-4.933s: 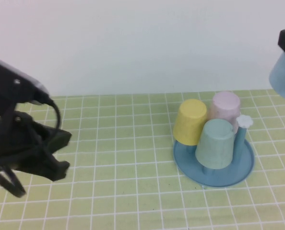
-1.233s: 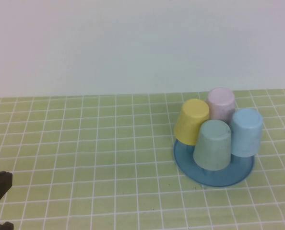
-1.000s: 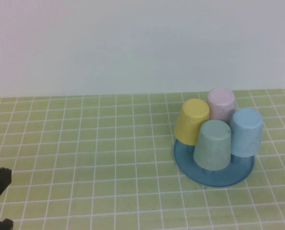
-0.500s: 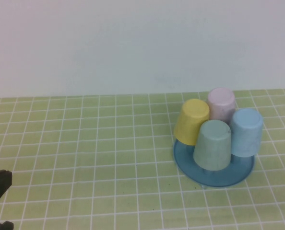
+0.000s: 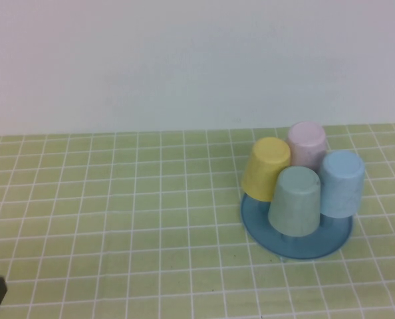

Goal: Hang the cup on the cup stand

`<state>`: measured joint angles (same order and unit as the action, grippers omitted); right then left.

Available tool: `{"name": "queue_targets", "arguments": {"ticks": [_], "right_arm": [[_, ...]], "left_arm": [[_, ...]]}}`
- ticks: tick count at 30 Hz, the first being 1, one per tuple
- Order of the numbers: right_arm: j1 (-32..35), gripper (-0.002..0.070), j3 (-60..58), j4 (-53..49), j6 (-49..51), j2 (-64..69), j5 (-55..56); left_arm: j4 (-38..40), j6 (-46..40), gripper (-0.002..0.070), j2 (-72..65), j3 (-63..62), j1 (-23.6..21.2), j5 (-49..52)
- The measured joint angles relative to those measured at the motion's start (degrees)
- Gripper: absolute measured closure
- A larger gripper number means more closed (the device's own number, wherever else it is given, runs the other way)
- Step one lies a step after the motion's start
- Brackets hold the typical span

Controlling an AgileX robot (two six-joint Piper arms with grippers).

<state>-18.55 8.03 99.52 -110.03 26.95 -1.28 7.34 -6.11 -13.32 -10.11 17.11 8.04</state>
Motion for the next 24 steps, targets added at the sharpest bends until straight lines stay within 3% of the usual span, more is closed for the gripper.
{"name": "queue_targets", "arguments": {"ticks": [9, 12, 24], "right_arm": [[0.0, 0.0678, 0.0, 0.0, 0.03, 0.0, -0.7], [0.0, 0.0678, 0.0, 0.0, 0.16, 0.0, -0.69], [0.0, 0.0678, 0.0, 0.0, 0.26, -0.04, -0.82]], "left_arm": [[-0.05, 5.05, 0.0675, 12.98, 10.42, -8.65, 5.84], [-0.09, 4.93, 0.0675, 15.02, 11.81, -9.24, 10.26], [0.09, 4.93, 0.0675, 14.9, 11.81, -9.24, 9.31]]}}
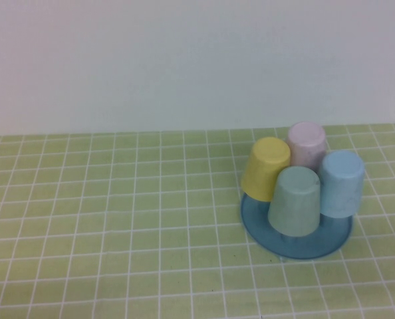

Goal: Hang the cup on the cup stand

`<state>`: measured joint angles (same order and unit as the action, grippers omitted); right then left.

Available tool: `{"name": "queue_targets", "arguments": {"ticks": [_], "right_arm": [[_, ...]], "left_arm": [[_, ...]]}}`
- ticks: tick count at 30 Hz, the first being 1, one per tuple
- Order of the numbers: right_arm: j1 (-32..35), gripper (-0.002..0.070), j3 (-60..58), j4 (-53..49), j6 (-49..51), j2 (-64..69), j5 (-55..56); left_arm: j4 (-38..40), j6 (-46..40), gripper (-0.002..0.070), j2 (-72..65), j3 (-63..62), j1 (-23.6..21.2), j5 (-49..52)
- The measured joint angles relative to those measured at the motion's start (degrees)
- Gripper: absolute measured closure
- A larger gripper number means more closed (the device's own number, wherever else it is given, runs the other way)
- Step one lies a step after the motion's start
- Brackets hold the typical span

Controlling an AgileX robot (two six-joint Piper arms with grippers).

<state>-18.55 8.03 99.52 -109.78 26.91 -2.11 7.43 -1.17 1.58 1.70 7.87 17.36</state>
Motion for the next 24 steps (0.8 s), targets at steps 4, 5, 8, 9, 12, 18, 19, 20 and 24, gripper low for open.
{"name": "queue_targets", "arguments": {"ticks": [4, 5, 8, 9, 12, 18, 19, 20, 24], "right_arm": [[0.0, 0.0678, 0.0, 0.0, 0.0, 0.0, 0.0], [0.0, 0.0678, 0.0, 0.0, 0.0, 0.0, 0.0], [0.0, 0.0678, 0.0, 0.0, 0.0, 0.0, 0.0], [0.0, 0.0678, 0.0, 0.0, 0.0, 0.0, 0.0], [0.0, 0.0678, 0.0, 0.0, 0.0, 0.0, 0.0], [0.0, 0.0678, 0.0, 0.0, 0.0, -1.79, 0.0], [0.0, 0.0678, 0.0, 0.0, 0.0, -2.74, 0.0], [0.0, 0.0678, 0.0, 0.0, 0.0, -4.18, 0.0], [0.09, 0.0678, 0.0, -13.01, 1.78, -11.06, -0.56]], "left_arm": [[0.0, 0.0, 0.0675, 0.0, 0.0, 0.0, 0.0], [0.0, 0.0, 0.0675, 0.0, 0.0, 0.0, 0.0], [0.0, 0.0, 0.0675, 0.0, 0.0, 0.0, 0.0], [0.0, 0.0, 0.0675, 0.0, 0.0, 0.0, 0.0], [0.0, 0.0, 0.0675, 0.0, 0.0, 0.0, 0.0], [0.0, 0.0, 0.0675, 0.0, 0.0, 0.0, 0.0], [0.0, 0.0, 0.0675, 0.0, 0.0, 0.0, 0.0], [0.0, 0.0, 0.0675, 0.0, 0.0, 0.0, 0.0], [-0.13, 0.0, 0.0675, 0.0, 0.0, 0.0, 0.0]]}}
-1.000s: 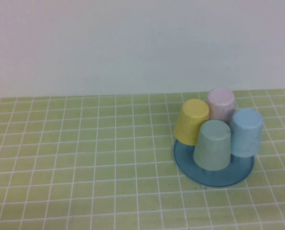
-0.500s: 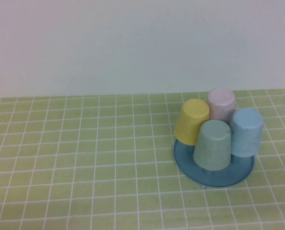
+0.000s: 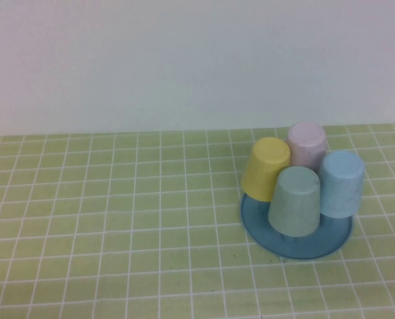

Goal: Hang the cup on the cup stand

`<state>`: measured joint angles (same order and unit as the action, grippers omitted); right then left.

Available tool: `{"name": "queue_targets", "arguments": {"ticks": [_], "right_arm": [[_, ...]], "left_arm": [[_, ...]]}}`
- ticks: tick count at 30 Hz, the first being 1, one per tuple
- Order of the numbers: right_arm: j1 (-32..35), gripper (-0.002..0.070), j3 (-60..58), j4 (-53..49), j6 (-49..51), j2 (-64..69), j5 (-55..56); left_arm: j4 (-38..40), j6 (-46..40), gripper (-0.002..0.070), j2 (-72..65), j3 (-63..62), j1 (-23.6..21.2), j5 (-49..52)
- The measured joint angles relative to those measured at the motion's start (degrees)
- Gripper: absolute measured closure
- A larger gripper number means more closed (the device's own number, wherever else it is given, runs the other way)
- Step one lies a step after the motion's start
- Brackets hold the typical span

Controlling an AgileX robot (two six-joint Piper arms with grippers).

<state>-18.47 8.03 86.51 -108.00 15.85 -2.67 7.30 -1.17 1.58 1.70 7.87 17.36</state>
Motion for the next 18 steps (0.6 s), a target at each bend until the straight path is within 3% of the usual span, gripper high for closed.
{"name": "queue_targets", "arguments": {"ticks": [2, 6, 10, 14, 18], "right_arm": [[0.59, 0.0678, 0.0, -11.17, 8.63, -3.61, -0.49], [4.09, 0.0678, 0.0, -44.13, 46.66, -10.58, -3.96], [8.14, 0.0678, -1.03, -68.86, 79.09, -15.95, -12.64], [9.1, 0.0678, -7.5, -76.68, 97.34, -16.5, -10.93], [9.21, 0.0678, -9.57, -78.78, 103.05, -16.5, -11.76]], "left_arm": [[-0.13, 0.0, 0.0675, 0.0, 0.0, 0.0, 0.0], [-0.13, 0.0, 0.0675, 0.0, 0.0, 0.0, 0.0], [-0.03, 0.0, 0.0675, 0.0, 0.0, 0.0, 0.0], [-0.03, -0.47, 0.0675, 0.0, 0.0, 0.0, 0.0], [-0.03, -0.82, 0.0675, 0.0, 0.0, 0.0, 0.0]]}}
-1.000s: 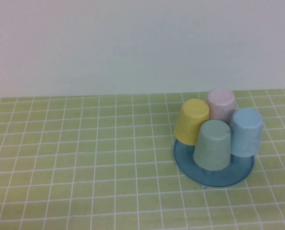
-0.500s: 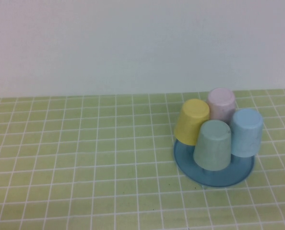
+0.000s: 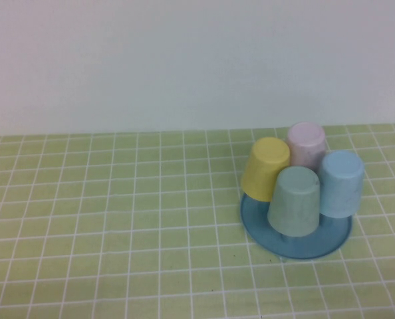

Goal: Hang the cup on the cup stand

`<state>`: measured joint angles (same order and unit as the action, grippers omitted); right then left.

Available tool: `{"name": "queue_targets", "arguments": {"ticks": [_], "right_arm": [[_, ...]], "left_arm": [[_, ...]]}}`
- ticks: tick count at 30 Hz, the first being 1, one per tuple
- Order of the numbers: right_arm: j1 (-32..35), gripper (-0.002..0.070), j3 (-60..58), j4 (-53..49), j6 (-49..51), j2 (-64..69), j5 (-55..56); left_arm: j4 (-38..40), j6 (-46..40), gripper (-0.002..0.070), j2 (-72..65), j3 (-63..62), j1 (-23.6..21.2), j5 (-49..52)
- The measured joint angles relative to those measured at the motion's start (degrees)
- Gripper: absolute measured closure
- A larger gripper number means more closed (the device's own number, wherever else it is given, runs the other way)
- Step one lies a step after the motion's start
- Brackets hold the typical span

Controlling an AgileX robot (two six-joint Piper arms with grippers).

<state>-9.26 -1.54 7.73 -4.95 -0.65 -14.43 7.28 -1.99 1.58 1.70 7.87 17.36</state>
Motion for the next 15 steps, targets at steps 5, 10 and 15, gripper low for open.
{"name": "queue_targets", "arguments": {"ticks": [5, 10, 15], "right_arm": [[0.9, 0.0678, -0.03, -1.47, 1.38, 0.0, -3.67], [0.9, 0.0678, -0.03, 0.77, 1.73, 0.0, -5.05], [0.9, 0.0678, -0.03, 1.3, 1.73, 0.0, -5.15]], "left_arm": [[0.15, 0.0, 0.0675, 0.0, 0.0, 0.0, 0.0], [0.23, 0.0, 0.0675, 0.0, 0.0, 0.0, 0.0], [0.23, 0.0, 0.0675, 0.0, 0.0, 0.0, 0.0]]}}
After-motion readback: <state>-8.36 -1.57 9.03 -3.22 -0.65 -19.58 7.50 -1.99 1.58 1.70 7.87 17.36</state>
